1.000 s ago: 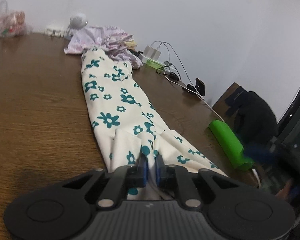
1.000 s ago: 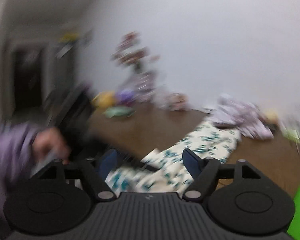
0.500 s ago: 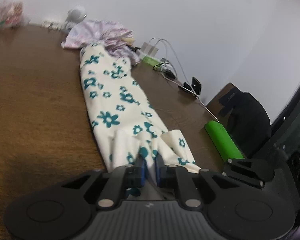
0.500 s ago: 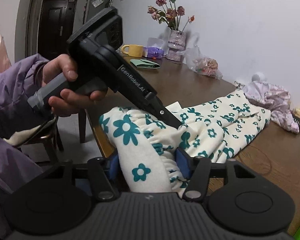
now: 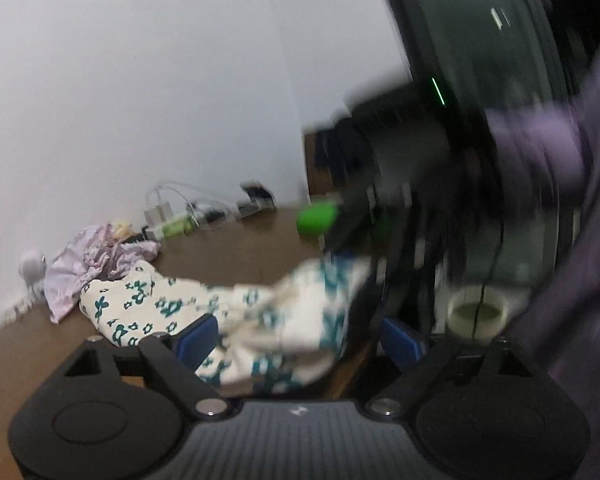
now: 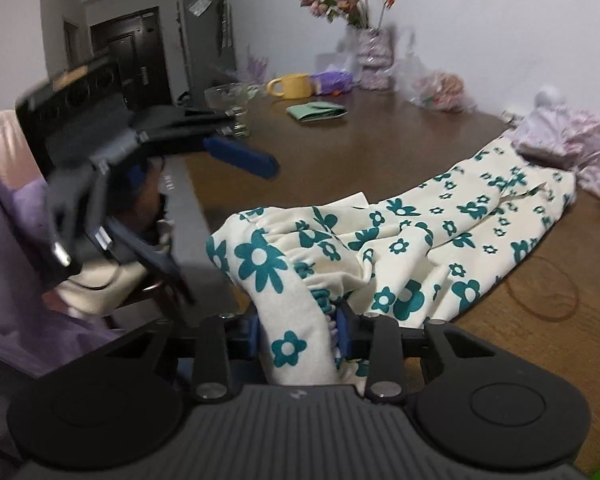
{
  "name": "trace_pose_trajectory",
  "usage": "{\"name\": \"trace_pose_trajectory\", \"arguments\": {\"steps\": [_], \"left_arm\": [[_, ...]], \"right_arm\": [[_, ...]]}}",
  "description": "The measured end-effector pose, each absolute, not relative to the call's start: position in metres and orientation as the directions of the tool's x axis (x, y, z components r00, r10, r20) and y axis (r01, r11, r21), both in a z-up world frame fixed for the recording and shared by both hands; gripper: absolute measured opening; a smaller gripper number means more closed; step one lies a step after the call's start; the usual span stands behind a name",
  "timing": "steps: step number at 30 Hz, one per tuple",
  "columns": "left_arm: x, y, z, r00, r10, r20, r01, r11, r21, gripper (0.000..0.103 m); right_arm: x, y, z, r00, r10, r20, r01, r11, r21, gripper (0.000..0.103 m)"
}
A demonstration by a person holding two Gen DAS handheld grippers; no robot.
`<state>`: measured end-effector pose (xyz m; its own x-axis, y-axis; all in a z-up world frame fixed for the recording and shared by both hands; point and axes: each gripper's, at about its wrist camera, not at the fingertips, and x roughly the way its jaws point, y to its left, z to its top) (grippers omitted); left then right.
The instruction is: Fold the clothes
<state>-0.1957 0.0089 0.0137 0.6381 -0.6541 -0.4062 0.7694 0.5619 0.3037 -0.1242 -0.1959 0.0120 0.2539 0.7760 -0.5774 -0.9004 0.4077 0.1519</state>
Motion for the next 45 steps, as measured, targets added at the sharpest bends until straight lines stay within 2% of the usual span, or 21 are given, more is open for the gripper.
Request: {"name": "trace_pose_trajectory", "arguments": {"steps": [2, 7, 8, 9, 11, 13, 21, 39, 41, 42, 44, 45], "left_arm": [[-0.194, 0.000, 0.004, 0.638, -0.625, -0.450, 0.770, 0.527, 0.359, 0.087], [-0.190, -0.011, -0.005, 0.635, -0.617, -0.465, 0.770, 0.462, 0.439, 0.086], [-0.187, -0.012, -0.006, 0.620, -0.619, -0.482, 0.783, 0.452, 0.427, 0.076], [-0.182, -0.012, -0.006, 0.598, -0.624, -0.502, 0.801, 0.453, 0.392, 0.062], [-0.168, -0.009, -0.003, 0.563, -0.633, -0.531, 0.824, 0.480, 0.301, 0.047], [-0.157, -0.004, 0.000, 0.523, -0.655, -0.545, 0.845, 0.484, 0.228, 0.046], [-0.152, -0.008, 0.000, 0.511, -0.653, -0.559, 0.853, 0.466, 0.235, 0.039], [-0.151, -0.007, 0.000, 0.506, -0.665, -0.549, 0.854, 0.477, 0.208, 0.038], [-0.150, -0.005, 0.000, 0.499, -0.671, -0.548, 0.856, 0.481, 0.189, 0.038], [-0.148, -0.003, 0.000, 0.492, -0.677, -0.548, 0.858, 0.485, 0.170, 0.038], [-0.144, -0.001, 0.001, 0.478, -0.688, -0.546, 0.860, 0.492, 0.134, 0.038], [-0.143, 0.000, 0.001, 0.475, -0.690, -0.546, 0.861, 0.494, 0.126, 0.038]], "right_arm": [[-0.120, -0.201, 0.016, 0.186, 0.801, -0.569, -0.905, 0.365, 0.218, 0.033], [-0.112, -0.212, 0.019, 0.058, 0.856, -0.514, -0.875, 0.291, 0.386, 0.032], [-0.109, -0.214, 0.019, 0.037, 0.865, -0.500, -0.862, 0.281, 0.421, 0.033], [-0.107, -0.216, 0.018, 0.016, 0.874, -0.486, -0.850, 0.268, 0.454, 0.033], [-0.106, -0.219, 0.019, 0.002, 0.881, -0.474, -0.842, 0.257, 0.474, 0.033], [-0.107, -0.222, 0.019, 0.003, 0.886, -0.464, -0.841, 0.253, 0.478, 0.033], [-0.116, -0.229, 0.016, 0.048, 0.892, -0.449, -0.853, 0.271, 0.447, 0.036], [-0.126, -0.228, 0.021, 0.088, 0.882, -0.463, -0.870, 0.295, 0.395, 0.040], [-0.127, -0.229, 0.022, 0.095, 0.882, -0.461, -0.873, 0.296, 0.387, 0.046], [-0.128, -0.230, 0.023, 0.113, 0.883, -0.456, -0.875, 0.306, 0.375, 0.053], [-0.130, -0.234, 0.026, 0.156, 0.883, -0.443, -0.877, 0.330, 0.348, 0.087], [-0.132, -0.237, 0.028, 0.177, 0.886, -0.429, -0.882, 0.336, 0.331, 0.090]]}}
